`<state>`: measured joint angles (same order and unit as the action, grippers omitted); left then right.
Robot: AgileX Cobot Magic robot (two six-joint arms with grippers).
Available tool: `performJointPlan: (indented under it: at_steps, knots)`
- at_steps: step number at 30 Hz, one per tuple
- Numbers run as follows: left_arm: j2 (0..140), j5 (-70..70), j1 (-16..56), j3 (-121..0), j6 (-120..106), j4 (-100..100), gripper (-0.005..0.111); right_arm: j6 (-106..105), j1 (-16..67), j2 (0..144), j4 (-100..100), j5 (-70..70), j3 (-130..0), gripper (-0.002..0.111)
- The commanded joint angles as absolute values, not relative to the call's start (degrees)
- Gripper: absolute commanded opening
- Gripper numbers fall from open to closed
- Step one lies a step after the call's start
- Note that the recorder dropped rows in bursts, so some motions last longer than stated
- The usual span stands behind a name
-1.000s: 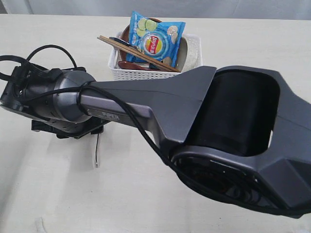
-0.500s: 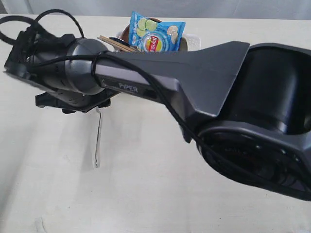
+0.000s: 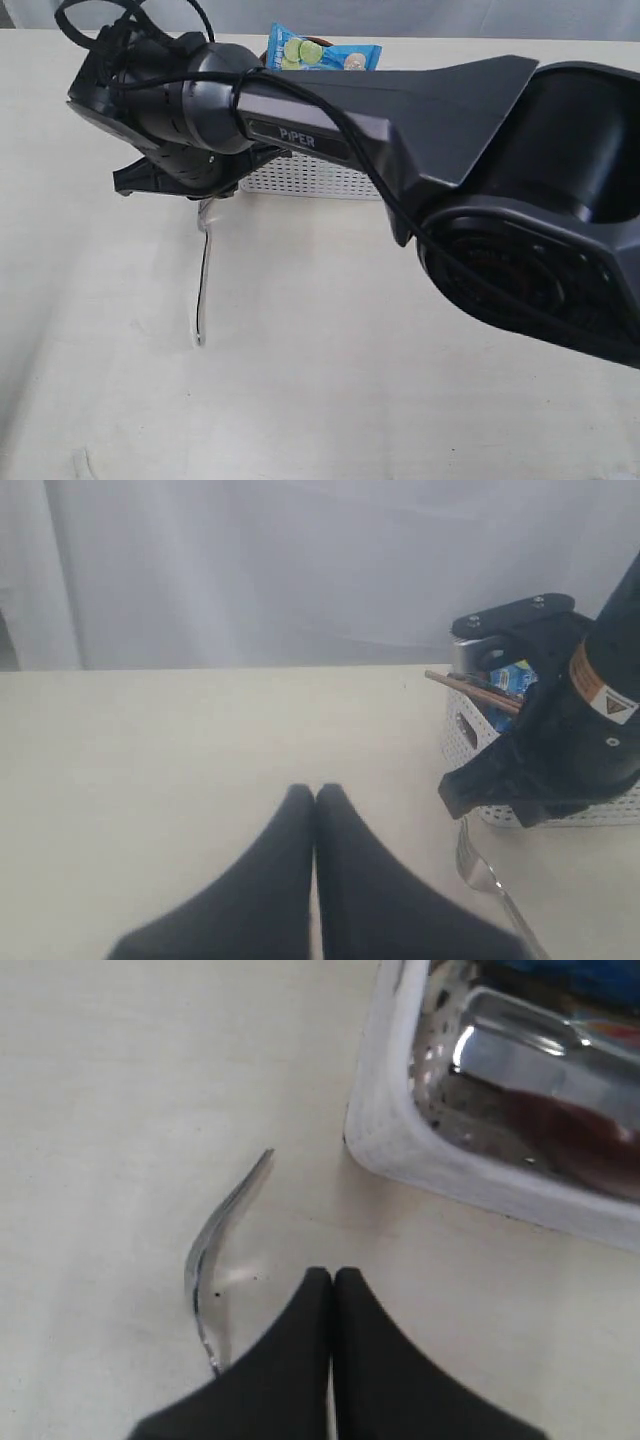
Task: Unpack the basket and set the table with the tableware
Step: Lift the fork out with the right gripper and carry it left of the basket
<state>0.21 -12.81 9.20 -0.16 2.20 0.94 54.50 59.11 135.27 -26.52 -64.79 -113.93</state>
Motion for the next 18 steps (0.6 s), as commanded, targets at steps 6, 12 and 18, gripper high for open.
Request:
performJointPlan:
  at_steps: [6,12,18]
  knots:
    - [0.0,-12.2,9.3,0.0,2.2,1.1,0.0,54.0,57.4,138.5,-24.5,-61.2,-113.9,0.0]
    - [0.0,-12.2,9.3,0.0,2.2,1.1,0.0,48.0,56.2,138.8,-16.2,-52.5,-113.9,0.0]
    - [0.0,-12.2,9.3,0.0,2.2,1.1,0.0,47.9,56.7,136.8,-14.0,-47.5,-113.9,0.0]
